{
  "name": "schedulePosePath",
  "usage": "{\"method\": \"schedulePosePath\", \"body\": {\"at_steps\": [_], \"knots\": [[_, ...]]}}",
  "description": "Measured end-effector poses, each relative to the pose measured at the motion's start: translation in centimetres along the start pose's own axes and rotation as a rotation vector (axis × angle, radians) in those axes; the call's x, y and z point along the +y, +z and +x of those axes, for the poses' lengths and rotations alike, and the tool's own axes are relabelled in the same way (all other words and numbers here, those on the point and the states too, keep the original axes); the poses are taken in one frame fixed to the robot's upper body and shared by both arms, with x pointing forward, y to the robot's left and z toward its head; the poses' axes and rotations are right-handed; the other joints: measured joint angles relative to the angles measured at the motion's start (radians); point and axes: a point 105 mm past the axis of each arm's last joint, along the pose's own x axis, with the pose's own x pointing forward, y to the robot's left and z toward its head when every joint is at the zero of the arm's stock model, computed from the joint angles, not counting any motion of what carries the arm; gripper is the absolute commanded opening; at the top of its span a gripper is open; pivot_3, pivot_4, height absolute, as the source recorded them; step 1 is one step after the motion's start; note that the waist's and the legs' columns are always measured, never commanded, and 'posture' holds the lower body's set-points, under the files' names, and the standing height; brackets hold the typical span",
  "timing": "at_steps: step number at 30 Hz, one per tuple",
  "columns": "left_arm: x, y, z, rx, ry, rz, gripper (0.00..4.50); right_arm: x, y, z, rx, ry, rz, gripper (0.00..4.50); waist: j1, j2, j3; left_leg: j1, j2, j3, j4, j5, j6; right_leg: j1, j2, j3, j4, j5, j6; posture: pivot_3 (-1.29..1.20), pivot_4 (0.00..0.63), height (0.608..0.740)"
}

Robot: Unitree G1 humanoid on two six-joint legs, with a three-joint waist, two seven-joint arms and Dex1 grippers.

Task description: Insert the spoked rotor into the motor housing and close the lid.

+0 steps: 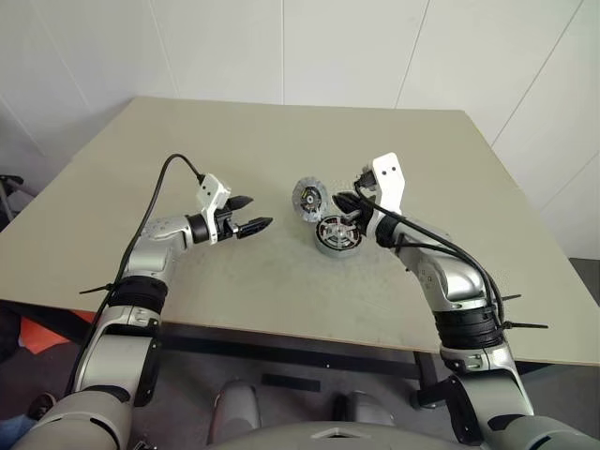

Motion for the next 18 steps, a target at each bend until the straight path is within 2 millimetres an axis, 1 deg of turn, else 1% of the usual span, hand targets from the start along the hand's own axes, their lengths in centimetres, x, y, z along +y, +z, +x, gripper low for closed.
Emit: {"method": "schedulePosePath", "body": {"at_steps": [2,4,7,9,12,14,15,18], "knots": [[0.0,0.0,0.0,0.000,0.005,0.000,4.43,0.4,-1.7,0.4,0.048,0.009,0.036,0.36,0.000,0.000,0.000,0.000,0.000,0.000,0.000,0.000,0.000,0.000,0.000,0.000,0.000,0.000,0.000,0.00,0.000,0.740],[0.1,0.0,0.0,0.000,0.008,0.000,4.43,0.3,-3.5,0.7,0.099,-0.002,0.043,0.36,0.000,0.000,0.000,0.000,0.000,0.000,0.000,0.000,0.000,0.000,0.000,0.000,0.000,0.000,0.000,0.00,0.000,0.740],[0.1,0.0,0.0,-0.001,0.012,-0.002,4.43,0.0,-3.7,0.8,0.096,-0.019,0.023,0.36,0.000,-0.001,-0.001,0.003,0.000,0.000,0.000,0.000,0.000,0.002,0.000,0.000,0.000,-0.001,0.001,0.00,0.000,0.740],[0.1,0.0,0.0,-0.001,0.013,-0.002,4.43,-0.1,-3.6,0.7,0.095,-0.028,0.026,0.36,0.001,-0.001,-0.001,0.003,0.000,0.000,0.000,0.000,0.000,0.003,0.000,0.000,0.000,-0.003,0.006,0.00,0.000,0.740],[0.1,0.0,0.0,-0.001,0.013,-0.002,4.43,-0.5,-3.6,0.4,0.098,-0.037,0.023,0.36,0.001,-0.001,-0.001,0.003,0.000,0.000,0.000,0.000,0.000,0.003,0.000,0.000,0.000,-0.004,0.006,0.00,0.000,0.740],[0.1,0.0,0.0,-0.001,0.013,-0.002,4.43,-0.7,-3.2,0.2,0.085,-0.035,0.027,0.36,0.001,-0.001,-0.001,0.003,0.000,0.000,0.000,0.000,0.000,0.002,0.000,0.000,0.000,-0.003,0.006,0.00,0.000,0.740],[0.1,0.0,0.0,-0.001,0.012,-0.002,4.43,-0.6,-2.7,0.0,0.065,-0.030,0.030,0.36,0.001,-0.001,0.000,0.002,0.000,0.000,0.000,0.000,0.000,0.002,0.000,0.000,0.000,-0.003,0.006,0.00,0.000,0.740],[0.1,0.0,0.0,-0.001,0.012,-0.002,4.43,-0.3,0.1,-0.3,-0.022,-0.013,0.007,0.36,-0.001,-0.001,-0.001,0.002,0.000,0.000,-0.001,0.000,0.000,0.001,0.000,0.000,0.000,0.000,0.000,0.00,0.000,0.740]]}}
